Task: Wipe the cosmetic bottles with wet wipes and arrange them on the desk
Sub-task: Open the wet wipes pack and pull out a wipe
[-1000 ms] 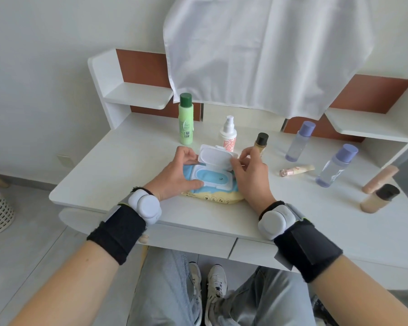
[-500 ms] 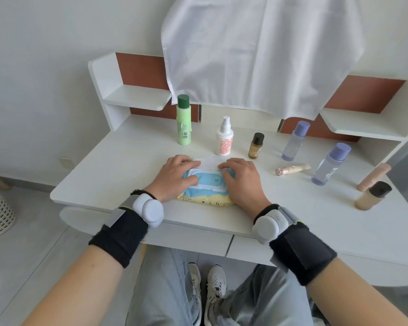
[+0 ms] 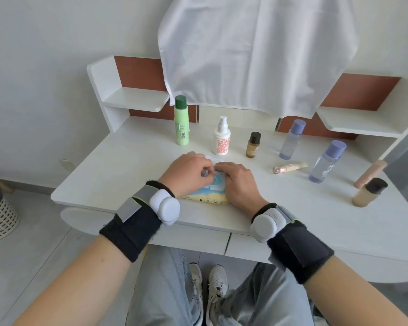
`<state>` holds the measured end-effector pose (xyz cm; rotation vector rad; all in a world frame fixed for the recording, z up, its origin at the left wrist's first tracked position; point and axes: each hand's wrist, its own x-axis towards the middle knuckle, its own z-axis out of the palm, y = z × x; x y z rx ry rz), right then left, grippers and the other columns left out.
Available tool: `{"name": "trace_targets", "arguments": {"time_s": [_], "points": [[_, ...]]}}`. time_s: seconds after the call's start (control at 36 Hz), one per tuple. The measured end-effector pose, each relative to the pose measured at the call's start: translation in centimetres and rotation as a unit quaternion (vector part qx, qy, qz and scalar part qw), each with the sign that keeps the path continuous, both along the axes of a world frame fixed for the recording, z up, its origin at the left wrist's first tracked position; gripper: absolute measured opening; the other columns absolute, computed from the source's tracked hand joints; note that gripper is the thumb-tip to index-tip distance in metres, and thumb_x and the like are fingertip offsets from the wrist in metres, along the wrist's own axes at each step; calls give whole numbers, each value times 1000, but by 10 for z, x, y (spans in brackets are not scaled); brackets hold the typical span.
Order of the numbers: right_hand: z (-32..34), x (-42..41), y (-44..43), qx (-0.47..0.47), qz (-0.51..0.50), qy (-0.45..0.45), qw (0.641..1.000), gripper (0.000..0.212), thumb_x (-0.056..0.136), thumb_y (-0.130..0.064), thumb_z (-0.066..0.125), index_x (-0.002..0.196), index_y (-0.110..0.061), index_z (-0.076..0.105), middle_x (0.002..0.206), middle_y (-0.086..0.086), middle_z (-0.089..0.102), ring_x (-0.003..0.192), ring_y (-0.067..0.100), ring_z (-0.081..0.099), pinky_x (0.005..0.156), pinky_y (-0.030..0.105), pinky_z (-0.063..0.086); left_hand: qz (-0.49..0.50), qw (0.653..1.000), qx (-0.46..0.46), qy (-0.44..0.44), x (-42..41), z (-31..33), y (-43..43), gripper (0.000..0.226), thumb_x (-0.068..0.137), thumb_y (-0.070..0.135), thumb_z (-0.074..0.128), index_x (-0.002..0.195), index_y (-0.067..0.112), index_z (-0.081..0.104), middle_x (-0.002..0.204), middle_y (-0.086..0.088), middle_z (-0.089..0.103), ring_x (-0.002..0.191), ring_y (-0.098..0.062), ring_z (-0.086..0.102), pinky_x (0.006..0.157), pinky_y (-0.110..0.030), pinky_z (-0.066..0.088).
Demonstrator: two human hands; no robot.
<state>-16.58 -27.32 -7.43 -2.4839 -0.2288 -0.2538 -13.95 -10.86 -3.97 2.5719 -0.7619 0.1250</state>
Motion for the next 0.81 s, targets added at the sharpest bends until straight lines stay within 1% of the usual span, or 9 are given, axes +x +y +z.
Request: {"name": "trace_targets", "arguments": {"time_s": [0.08,0.17,0.22,0.31,0.5,0.61,0.69,0.75,0.81], "points": [[1,0,0,4,-2,4,1000,60,78,-17,26,119,-15,68,130,2,64,113,34,54,98,43,39,41,997,12,58,-2,4,-9,16,79,36,67,70,25,61,68,13,52,69,-11,49,65,-28,38],[0,0,-1,3,-1,3,1000,60,77,-16,25,119,-14,68,131,2,63,114,35,54,99,43,39,63,994,43,77,-1,8,-16,22,77,42,66,66,26,57,73,9,58,75,-17,56,69,-30,45],[-1,0,-1,5,3,1,1000,60,76,-16,26,118,-14,69,130,2,64,114,35,55,98,43,39,68,992,72,82,-1,12,-20,22,78,42,64,68,23,57,80,2,62,78,-22,57,68,-31,44],[-1,0,-1,6,3,-1,1000,60,75,-17,26,117,-15,69,129,1,64,112,34,55,96,42,39,67,988,114,74,-2,16,-25,22,81,36,60,78,14,63,83,-6,62,78,-26,54,65,-30,37],[-2,1,-1,7,3,-19,1000,57,75,-15,28,113,-16,71,127,1,65,109,36,56,94,42,41,91,983,153,38,-6,20,-32,22,83,35,55,83,14,62,83,-5,55,78,-29,52,67,-29,36],[-3,2,-1,6,2,-22,1000,58,75,-14,28,114,-16,71,128,2,65,110,36,56,95,43,41,105,983,145,43,-7,19,-33,21,83,35,55,82,15,62,85,-5,57,78,-29,52,67,-30,37],[-4,2,-3,7,1,-15,1000,59,78,-17,27,118,-17,69,129,1,64,112,33,55,96,42,40,109,985,107,81,-3,18,-29,23,81,34,58,76,12,64,81,-7,63,76,-30,56,62,-29,38],[-4,3,-4,18,-1,-7,1000,53,85,-20,27,119,-20,68,125,2,66,110,31,55,96,43,40,112,985,63,116,2,18,-23,26,78,33,60,72,9,65,74,-7,64,70,-27,56,61,-30,40],[-4,3,-3,28,-7,-1,1000,40,95,-24,33,115,-22,68,118,2,67,105,29,56,94,43,40,110,983,21,146,8,17,-17,26,77,31,62,66,8,64,64,-5,55,61,-22,46,60,-30,39]]}}
